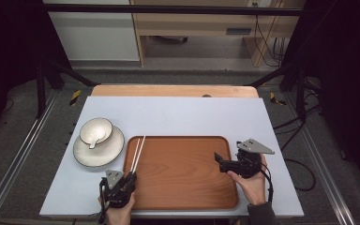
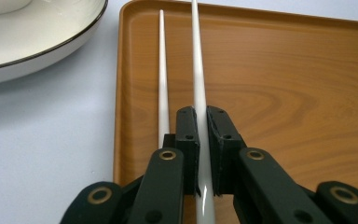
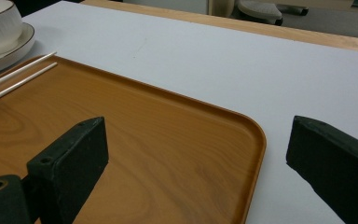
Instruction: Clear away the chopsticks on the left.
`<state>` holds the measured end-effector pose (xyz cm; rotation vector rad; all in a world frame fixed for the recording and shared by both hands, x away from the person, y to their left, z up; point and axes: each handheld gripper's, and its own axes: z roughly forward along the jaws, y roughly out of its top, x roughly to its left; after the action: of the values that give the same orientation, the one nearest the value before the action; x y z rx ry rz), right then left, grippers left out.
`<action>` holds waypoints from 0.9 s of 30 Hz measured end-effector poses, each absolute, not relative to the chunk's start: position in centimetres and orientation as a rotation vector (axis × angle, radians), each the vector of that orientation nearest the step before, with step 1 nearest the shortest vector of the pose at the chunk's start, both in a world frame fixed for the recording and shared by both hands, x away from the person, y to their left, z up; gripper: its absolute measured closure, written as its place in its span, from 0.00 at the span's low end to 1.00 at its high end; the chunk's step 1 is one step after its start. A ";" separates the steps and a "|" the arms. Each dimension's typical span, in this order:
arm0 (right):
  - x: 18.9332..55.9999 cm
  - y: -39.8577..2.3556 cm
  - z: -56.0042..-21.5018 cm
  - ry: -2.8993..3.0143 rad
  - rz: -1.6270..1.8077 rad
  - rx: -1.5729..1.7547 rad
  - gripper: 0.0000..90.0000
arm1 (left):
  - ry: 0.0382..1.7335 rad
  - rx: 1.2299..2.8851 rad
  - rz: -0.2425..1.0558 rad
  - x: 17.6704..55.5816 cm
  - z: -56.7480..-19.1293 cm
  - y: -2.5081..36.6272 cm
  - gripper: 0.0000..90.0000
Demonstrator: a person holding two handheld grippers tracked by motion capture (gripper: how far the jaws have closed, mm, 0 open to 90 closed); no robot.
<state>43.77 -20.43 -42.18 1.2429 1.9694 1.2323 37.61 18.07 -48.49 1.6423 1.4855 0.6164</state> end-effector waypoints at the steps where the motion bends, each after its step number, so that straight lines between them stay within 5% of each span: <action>1: 43.8 -20.4 -42.2 1.970 1.232 1.242 0.06 | 1.487 1.645 0.616 37.6 -48.5 18.0 0.93; 27: 43.8 -20.4 -42.2 1.974 1.234 1.247 0.06 | 1.506 1.704 0.598 37.8 -48.7 17.8 0.92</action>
<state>43.79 -20.39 -42.22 1.2466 1.9740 1.2338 37.84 17.79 -48.68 1.7044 1.5058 0.5981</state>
